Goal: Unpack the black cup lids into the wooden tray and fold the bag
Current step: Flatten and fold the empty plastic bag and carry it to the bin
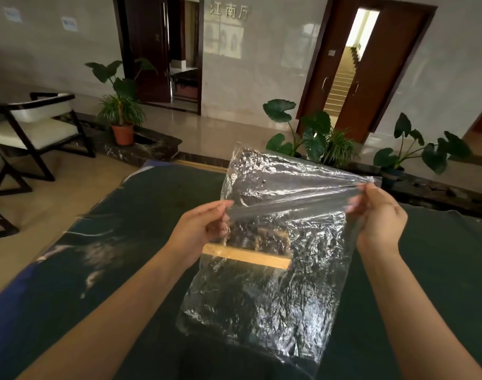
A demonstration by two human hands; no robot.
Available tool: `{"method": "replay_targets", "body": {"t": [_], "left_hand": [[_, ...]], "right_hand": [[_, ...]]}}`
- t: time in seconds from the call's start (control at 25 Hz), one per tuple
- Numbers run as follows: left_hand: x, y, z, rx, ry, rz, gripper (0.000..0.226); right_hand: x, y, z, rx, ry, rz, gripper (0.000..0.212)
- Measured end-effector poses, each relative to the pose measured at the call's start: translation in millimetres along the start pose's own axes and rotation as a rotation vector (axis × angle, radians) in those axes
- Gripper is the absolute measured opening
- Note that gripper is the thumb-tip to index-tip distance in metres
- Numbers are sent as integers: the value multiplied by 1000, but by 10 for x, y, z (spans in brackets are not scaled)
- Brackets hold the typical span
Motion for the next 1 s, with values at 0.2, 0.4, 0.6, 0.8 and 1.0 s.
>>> {"method": "replay_targets", "body": {"t": [0.2, 0.4, 0.6, 0.8, 1.0], "left_hand": [[-142, -14, -114, 5, -20, -239, 20], [-147, 141, -613, 342, -458, -366, 16], [172, 195, -801, 479, -585, -206, 22], [165, 105, -858, 431, -585, -137, 22], [222, -43, -827, 385, -750, 11, 14]], "right_hand": [[18, -35, -143, 84, 150, 98, 16], [228, -89, -84, 61, 591, 273, 25], [1295, 394, -167, 24, 959, 952, 45], [1522, 331, -1, 20, 626, 817, 15], [1523, 133, 178, -29, 640, 701, 14]]}}
Point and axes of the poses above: each hand's wrist, its own y-axis away from the middle knuckle, its own x-axis out of the palm, z = x × y, the point moved 10 cm from there along -y, towards the middle knuckle, and after that the axes turned 14 degrees about -y, right-handed, at the moved point
